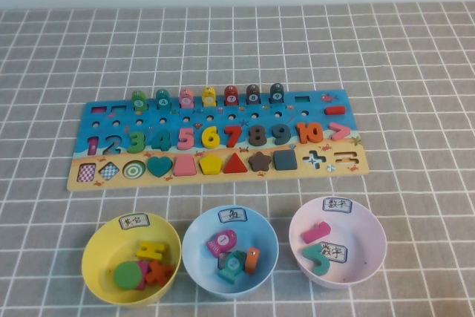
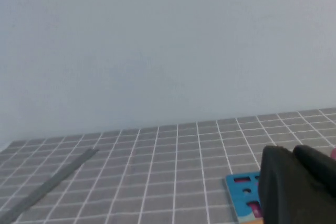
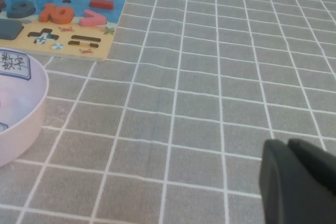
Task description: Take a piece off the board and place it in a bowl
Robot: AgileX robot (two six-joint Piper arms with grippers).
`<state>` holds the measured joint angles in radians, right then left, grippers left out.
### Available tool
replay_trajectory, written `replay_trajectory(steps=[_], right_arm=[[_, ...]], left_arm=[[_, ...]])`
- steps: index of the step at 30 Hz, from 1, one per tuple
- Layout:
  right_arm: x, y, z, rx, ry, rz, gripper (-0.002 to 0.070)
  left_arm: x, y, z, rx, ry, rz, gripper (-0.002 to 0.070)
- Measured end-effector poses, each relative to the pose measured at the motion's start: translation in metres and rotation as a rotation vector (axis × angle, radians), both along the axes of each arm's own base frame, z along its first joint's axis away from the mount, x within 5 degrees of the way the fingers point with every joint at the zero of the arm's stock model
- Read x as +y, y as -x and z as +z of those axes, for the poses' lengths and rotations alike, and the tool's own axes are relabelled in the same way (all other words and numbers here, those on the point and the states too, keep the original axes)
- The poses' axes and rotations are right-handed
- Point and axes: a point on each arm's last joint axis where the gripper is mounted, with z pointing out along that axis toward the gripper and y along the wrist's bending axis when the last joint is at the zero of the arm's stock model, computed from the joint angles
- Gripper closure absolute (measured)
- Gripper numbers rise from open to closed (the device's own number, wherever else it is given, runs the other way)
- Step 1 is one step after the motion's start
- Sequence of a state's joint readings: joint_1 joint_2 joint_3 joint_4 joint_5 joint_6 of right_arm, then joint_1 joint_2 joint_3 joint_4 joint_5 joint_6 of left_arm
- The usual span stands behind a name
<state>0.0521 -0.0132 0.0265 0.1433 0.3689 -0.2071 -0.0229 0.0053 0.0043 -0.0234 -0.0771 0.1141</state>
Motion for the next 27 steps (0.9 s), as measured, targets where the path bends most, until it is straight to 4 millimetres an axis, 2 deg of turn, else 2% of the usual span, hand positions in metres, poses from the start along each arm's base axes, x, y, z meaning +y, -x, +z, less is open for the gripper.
replay_trajectory(steps=[6,14,27], right_arm=[[0.000,0.000,0.000,0.000,0.000,0.000,0.0694],[0.000,0.000,0.000,0.000,0.000,0.000,0.0694],[0.000,0.000,0.000,0.000,0.000,0.000,0.0694]], left_arm=[[0.000,-0.001,-0.017,0.134,0.033,-0.008,0.0675],[-0.001,0.003,-0.044,0.425,0.023,-0.014,0.0675],[-0.001,0.003,-0.047,0.452,0.018,-0.014,0.0675]])
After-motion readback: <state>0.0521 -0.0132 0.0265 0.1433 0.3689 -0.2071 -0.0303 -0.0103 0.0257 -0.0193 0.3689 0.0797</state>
